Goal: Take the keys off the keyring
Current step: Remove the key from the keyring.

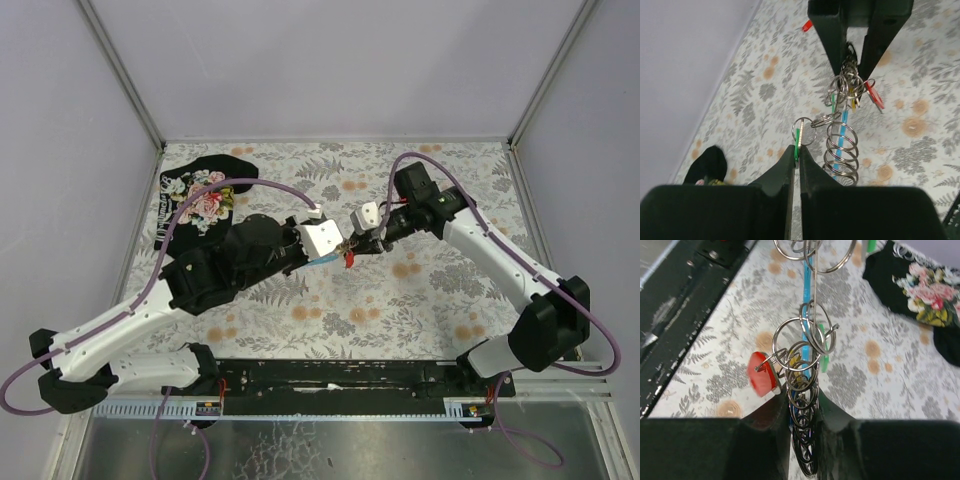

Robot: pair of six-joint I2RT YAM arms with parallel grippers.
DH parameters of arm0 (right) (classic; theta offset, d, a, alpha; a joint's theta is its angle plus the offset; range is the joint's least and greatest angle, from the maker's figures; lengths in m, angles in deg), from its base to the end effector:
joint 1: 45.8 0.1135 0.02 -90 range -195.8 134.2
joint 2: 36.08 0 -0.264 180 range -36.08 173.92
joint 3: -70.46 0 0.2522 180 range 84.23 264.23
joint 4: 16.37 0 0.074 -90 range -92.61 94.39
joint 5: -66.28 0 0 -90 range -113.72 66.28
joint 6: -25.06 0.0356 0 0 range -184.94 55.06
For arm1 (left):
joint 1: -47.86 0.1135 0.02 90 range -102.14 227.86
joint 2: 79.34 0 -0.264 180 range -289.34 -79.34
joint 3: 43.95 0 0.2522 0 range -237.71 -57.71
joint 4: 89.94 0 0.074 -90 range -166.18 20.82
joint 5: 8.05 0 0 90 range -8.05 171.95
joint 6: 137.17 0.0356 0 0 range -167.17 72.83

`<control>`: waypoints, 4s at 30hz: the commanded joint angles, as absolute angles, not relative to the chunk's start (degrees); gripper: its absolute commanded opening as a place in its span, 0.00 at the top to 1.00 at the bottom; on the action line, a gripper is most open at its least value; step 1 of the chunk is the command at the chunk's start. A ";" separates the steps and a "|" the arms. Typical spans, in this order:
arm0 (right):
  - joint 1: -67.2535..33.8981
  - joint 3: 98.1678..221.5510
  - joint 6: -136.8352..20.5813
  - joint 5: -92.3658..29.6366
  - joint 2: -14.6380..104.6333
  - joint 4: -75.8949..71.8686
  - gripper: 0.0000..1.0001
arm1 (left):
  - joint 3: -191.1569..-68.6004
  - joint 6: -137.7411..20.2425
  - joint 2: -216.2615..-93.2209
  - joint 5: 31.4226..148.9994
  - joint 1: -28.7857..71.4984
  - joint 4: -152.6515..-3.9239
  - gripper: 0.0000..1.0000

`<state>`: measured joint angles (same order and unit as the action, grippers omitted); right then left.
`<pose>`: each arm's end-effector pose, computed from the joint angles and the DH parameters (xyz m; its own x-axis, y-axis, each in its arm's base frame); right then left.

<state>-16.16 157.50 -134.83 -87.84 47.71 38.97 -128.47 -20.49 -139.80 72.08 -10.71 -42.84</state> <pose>0.2434 0.1753 0.3196 0.4181 -0.2337 -0.8778 -0.8833 -0.3300 -0.3329 0.1202 -0.1850 0.4033 0.1582 0.5895 -0.7921 0.7693 0.4294 0.4731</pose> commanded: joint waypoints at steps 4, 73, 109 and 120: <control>-14.96 167.41 -128.81 -68.24 48.45 48.52 0.86 | -135.10 -18.68 -143.44 50.93 -13.77 -37.20 1.00; -12.93 164.57 -103.71 -66.67 46.59 34.15 0.80 | -108.07 -59.88 -132.22 60.97 -13.63 -66.53 1.00; -19.26 143.45 -72.60 -87.28 48.37 7.28 0.54 | -87.00 -98.73 -142.70 75.14 1.48 -94.91 1.00; -11.49 144.11 -89.82 -75.08 48.20 10.46 0.44 | -98.94 -115.21 -148.17 72.65 1.47 -71.95 1.00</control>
